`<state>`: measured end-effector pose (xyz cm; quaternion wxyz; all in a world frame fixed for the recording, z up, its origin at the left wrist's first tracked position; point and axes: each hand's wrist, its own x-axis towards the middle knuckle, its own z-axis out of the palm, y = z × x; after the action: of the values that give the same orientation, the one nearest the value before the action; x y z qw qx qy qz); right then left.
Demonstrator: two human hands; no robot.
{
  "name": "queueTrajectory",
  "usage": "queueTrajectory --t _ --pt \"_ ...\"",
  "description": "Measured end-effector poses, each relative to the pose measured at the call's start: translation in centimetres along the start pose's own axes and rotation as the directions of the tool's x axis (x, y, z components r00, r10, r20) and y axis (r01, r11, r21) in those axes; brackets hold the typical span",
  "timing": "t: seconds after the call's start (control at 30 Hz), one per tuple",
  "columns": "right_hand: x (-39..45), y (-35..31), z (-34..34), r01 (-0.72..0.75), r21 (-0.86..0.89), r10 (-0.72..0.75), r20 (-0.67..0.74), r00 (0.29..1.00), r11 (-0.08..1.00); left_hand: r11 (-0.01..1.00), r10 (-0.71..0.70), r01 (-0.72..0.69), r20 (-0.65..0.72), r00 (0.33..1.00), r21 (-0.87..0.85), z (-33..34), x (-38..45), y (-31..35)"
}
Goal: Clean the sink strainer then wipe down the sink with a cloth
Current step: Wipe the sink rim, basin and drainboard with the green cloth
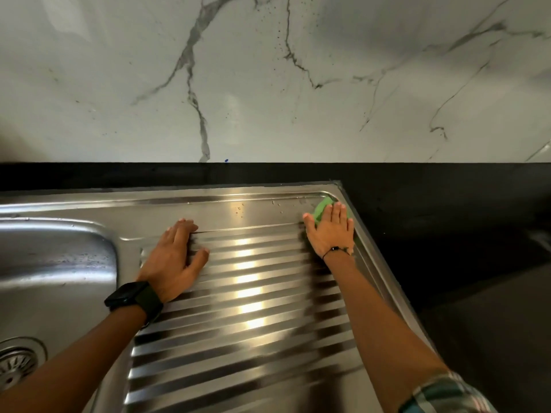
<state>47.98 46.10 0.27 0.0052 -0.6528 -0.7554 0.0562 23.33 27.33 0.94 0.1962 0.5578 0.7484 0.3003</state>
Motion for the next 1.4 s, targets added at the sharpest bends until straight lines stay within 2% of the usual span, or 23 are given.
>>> queueTrajectory --t 0.17,0.33,0.6,0.9,1.1,1.2,1.4 --pt "1.2 -0.3 0.0 -0.008 -0.036 0.006 -0.034 0.999 0.999 0.999 0.012 -0.012 0.006 1.0 -0.049 -0.1 0.1 0.0" --pt "2.0 -1.0 -0.7 0.007 0.007 -0.006 -0.038 0.999 1.0 0.992 0.025 -0.025 -0.003 1.0 -0.125 0.0 0.2 -0.3" --pt "0.9 -7.7 -0.5 0.028 0.138 -0.022 -0.042 0.999 0.99 0.989 0.051 -0.056 -0.037 0.998 -0.136 0.2 0.4 -0.2" --pt "-3.8 -15.0 0.6 0.221 0.192 -0.216 -0.043 0.975 0.956 0.986 -0.02 0.008 -0.071 0.997 -0.168 0.3 0.5 -0.2" --pt "-6.2 -19.3 1.7 0.422 0.146 -0.425 -0.009 0.905 0.895 0.984 -0.037 0.01 -0.146 0.989 -0.179 0.4 0.7 0.1" --pt "-6.3 -19.9 2.0 0.53 0.092 -0.533 0.014 0.846 0.843 0.977 -0.071 0.036 -0.158 0.985 -0.211 0.3 0.7 0.2" --pt "-6.1 -20.3 2.5 0.674 0.092 -0.68 0.053 0.732 0.733 0.961 -0.13 0.078 -0.184 0.974 -0.265 0.1 0.8 0.2"
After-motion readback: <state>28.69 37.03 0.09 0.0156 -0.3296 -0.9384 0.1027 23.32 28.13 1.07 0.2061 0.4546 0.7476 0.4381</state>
